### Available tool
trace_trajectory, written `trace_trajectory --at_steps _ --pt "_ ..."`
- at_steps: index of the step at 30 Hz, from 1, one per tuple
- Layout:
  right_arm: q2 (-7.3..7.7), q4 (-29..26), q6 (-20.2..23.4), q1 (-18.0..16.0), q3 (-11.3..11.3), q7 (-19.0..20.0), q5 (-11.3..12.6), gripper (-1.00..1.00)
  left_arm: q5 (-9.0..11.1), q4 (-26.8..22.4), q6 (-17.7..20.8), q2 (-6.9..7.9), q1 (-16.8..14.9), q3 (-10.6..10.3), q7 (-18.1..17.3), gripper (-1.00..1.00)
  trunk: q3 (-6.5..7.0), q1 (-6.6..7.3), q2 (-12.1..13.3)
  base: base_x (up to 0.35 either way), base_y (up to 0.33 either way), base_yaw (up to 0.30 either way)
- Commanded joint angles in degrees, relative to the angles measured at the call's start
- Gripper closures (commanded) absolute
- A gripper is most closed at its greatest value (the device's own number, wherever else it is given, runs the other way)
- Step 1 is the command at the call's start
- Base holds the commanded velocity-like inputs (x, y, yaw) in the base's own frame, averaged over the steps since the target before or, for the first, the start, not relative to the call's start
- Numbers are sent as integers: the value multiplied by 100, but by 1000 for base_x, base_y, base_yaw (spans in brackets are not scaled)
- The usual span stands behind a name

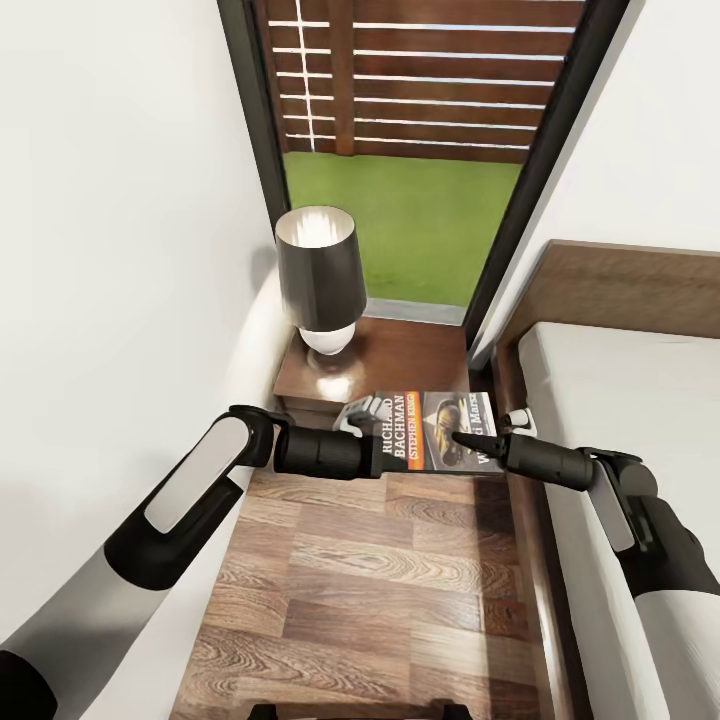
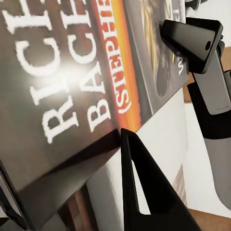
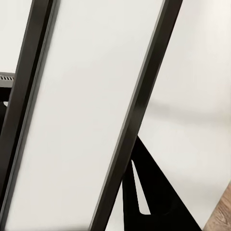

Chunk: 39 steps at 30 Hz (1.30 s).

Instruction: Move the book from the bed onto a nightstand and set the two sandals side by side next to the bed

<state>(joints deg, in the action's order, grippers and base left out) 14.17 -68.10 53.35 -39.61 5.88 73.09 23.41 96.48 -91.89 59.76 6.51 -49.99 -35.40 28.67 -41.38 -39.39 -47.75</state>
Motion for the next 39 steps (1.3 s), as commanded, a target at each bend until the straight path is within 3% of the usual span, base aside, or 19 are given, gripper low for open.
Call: trace_trajectory --at_steps 1,5,6,34,39 --pt "-2 -2 51 -3 -111 9 62 100 117 -6 -8 0 -3 -9 53 100 -4 -1 -4 0 0 0" --pt "-2 -2 51 -3 -109 10 64 100 117 -9 -8 0 -3 -8 54 100 -4 -1 -4 0 0 0" --pt "-2 -2 52 -3 -108 11 65 100 117 -10 -8 0 -3 -9 54 -100 -4 -1 -4 0 0 0" --pt "-2 -2 53 -3 -106 13 75 100 105 4 -17 -19 4 -11 60 -100 -4 -1 -4 0 0 0" --pt "-2 7 50 -6 -100 5 69 100 13 14 -24 -22 11 -11 60 -100 -4 -1 -4 0 0 0"
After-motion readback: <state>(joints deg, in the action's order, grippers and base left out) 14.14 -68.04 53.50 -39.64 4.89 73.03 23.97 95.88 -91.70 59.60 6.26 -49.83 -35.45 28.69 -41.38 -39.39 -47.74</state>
